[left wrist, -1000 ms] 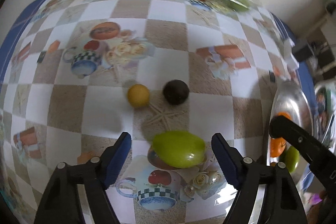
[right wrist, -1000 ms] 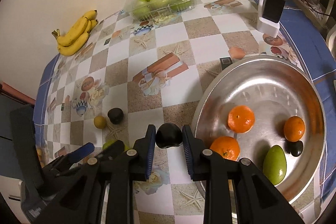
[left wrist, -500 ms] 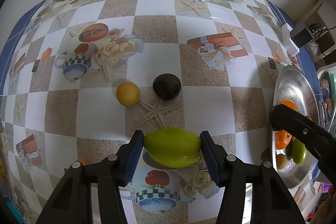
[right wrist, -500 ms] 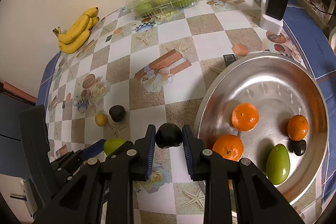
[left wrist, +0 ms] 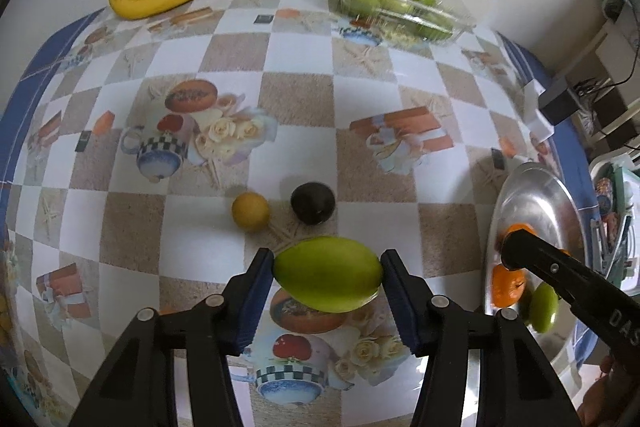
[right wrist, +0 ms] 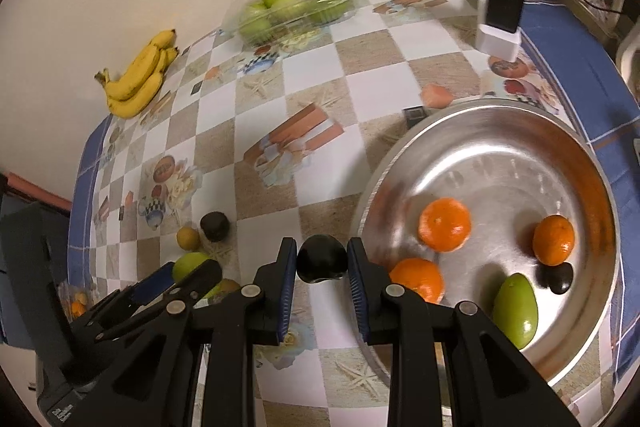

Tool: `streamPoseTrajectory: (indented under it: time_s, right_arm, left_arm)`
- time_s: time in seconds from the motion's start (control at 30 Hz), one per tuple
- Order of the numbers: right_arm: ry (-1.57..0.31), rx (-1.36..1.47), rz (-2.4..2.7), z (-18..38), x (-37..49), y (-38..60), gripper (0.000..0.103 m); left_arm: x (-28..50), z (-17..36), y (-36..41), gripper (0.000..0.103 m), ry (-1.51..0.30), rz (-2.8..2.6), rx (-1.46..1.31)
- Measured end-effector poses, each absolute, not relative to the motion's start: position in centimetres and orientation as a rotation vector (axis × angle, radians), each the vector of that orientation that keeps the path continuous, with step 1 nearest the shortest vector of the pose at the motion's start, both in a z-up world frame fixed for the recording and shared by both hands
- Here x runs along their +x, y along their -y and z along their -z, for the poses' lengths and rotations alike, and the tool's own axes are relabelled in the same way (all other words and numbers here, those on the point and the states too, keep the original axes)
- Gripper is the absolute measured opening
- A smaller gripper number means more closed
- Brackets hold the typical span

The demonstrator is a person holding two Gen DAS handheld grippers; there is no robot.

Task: Organize fruits
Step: 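Carry the green mango and dark plum over the steel bowl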

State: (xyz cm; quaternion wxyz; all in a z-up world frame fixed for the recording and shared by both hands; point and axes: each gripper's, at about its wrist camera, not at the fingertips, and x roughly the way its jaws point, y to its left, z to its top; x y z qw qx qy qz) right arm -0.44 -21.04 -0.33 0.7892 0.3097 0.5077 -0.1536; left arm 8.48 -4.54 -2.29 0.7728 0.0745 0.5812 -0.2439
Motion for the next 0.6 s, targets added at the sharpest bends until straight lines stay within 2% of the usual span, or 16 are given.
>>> streamPoseTrajectory:
  time_s: [0.33,0.6]
  right_arm:
    - [-1.064,0.735,0.463,0.4,-3.7,26.0,0.027]
    - [-1.048,0.789,0.570,1.0,-6.7,30.1,0.027]
  left_arm:
    - [5.7,-0.4,8.7,0.058,-1.178,0.657,0.188]
    - [2.8,-0.4,13.6,0.058,-1.142,0.764,0.276]
